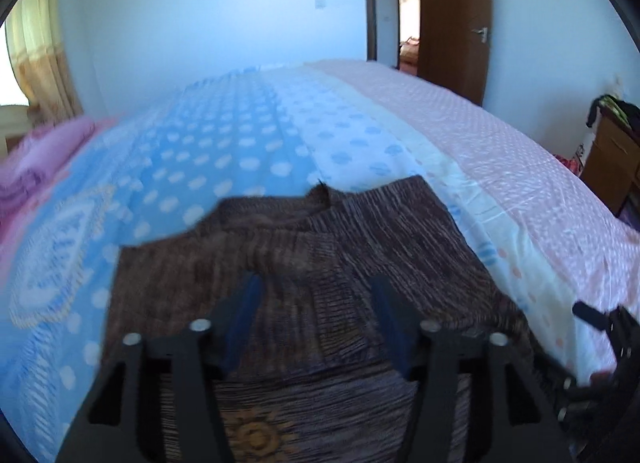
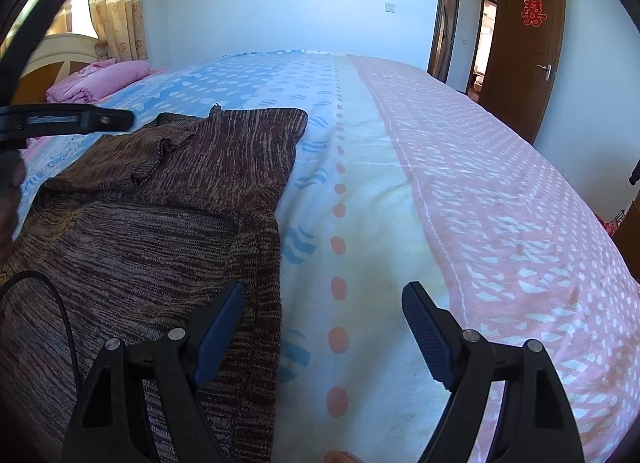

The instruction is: Fold small clothes

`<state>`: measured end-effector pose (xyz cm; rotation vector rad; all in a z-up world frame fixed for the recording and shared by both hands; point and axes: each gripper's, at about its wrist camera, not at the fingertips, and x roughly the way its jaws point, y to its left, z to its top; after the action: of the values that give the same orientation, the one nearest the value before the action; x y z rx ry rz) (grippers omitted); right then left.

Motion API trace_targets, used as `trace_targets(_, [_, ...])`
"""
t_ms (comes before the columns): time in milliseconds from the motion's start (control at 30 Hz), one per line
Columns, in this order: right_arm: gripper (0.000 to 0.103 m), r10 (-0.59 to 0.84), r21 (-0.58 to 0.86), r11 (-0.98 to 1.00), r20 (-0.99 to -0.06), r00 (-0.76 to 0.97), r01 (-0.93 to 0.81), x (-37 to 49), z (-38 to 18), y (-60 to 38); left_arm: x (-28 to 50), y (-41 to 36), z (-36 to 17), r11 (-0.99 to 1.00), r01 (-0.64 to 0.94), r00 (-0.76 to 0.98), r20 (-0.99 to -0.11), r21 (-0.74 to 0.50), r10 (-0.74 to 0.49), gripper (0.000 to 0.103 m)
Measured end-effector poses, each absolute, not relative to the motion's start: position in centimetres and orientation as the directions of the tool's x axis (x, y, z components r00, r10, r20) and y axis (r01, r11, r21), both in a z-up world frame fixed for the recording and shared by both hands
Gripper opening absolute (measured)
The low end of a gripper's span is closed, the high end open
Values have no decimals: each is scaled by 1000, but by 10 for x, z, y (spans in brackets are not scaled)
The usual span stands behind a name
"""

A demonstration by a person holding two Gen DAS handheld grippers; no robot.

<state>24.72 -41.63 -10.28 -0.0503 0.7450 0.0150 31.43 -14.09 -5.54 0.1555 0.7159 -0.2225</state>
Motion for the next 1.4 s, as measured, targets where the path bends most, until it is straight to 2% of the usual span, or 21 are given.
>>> trace_targets(33, [81, 2, -30, 999, -670, 742, -29, 246, -100, -418, 307, -131, -51, 961, 255, 759, -638, 107, -130, 76])
trace_targets(133, [81, 16, 4, 1000, -640, 769, -18, 240, -86, -417, 309, -79, -51, 958, 149, 813, -582, 244, 21, 85])
trace_targets(267, [81, 58, 2, 997, -641, 765, -75, 249, -65, -390, 342, 6, -76, 961, -33, 749, -630, 275, 205, 85])
trace_targets(367, [81, 175, 94, 984, -678, 714, -151, 271, -55, -365, 354, 37, -98, 961, -80, 706, -665, 265, 243, 85])
trace_targets(467, [80, 252, 138, 966, -706, 662, -220, 302, -50, -335, 353, 42, -121, 968, -53, 666, -714, 244, 216, 85])
trace_targets(500, [74, 249, 132, 966, -716, 652, -225, 314, -51, -324, 351, 38, -128, 968, -27, 655, -727, 249, 205, 85])
trace_targets(533, [62, 251, 135, 965, -729, 636, -226, 329, -52, -314, 347, 31, -130, 964, -19, 664, -718, 265, 210, 85])
trace_targets(567, [59, 267, 159, 961, -741, 616, -226, 343, -55, -307, 345, 28, -127, 961, -15, 676, -705, 276, 213, 85])
trace_targets(700, [56, 285, 210, 958, -772, 568, -195, 388, -74, -283, 338, 26, -128, 963, 11, 667, -719, 268, 193, 87])
trace_targets(767, [53, 251, 182, 967, -794, 553, -178, 402, -87, -273, 336, 31, -130, 968, 2, 662, -727, 249, 185, 90])
trace_targets(800, [35, 179, 112, 982, -813, 554, -153, 406, -94, -268, 336, 34, -130, 973, -2, 658, -732, 232, 175, 91])
trace_targets(833, [26, 138, 83, 989, -820, 556, -123, 408, -99, -270, 335, 37, -132, 975, -4, 654, -738, 221, 170, 93])
trace_targets(967, [26, 131, 117, 991, -819, 559, -61, 400, -93, -283, 333, 43, -134, 981, -23, 642, -750, 191, 161, 97])
trace_targets(1000, [29, 166, 147, 986, -811, 561, -79, 401, -89, -284, 333, 43, -134, 982, -25, 642, -750, 188, 160, 98])
trace_targets(1033, [41, 181, 161, 983, -804, 567, -86, 404, -86, -285, 333, 42, -134, 982, -27, 642, -750, 185, 159, 98])
trace_targets(1067, [46, 184, 169, 982, -795, 578, -80, 408, -83, -285, 333, 43, -134, 983, -27, 643, -749, 183, 157, 98])
trace_targets(1200, [48, 232, 254, 966, -783, 577, -44, 438, -86, -287, 333, 46, -135, 987, -29, 644, -752, 160, 141, 99])
trace_targets(1267, [23, 206, 226, 974, -815, 542, -30, 452, -98, -281, 333, 48, -136, 988, -33, 641, -755, 154, 139, 100])
trace_targets(1300, [15, 220, 236, 971, -817, 533, -39, 454, -102, -279, 333, 48, -136, 988, -33, 641, -755, 152, 137, 100])
trace_targets(1367, [3, 217, 218, 974, -801, 558, -65, 453, -95, -273, 332, 48, -136, 987, -35, 643, -753, 156, 142, 101])
trace_targets(1400, [2, 218, 212, 974, -792, 570, -78, 452, -91, -272, 332, 47, -136, 986, -36, 644, -751, 160, 146, 101])
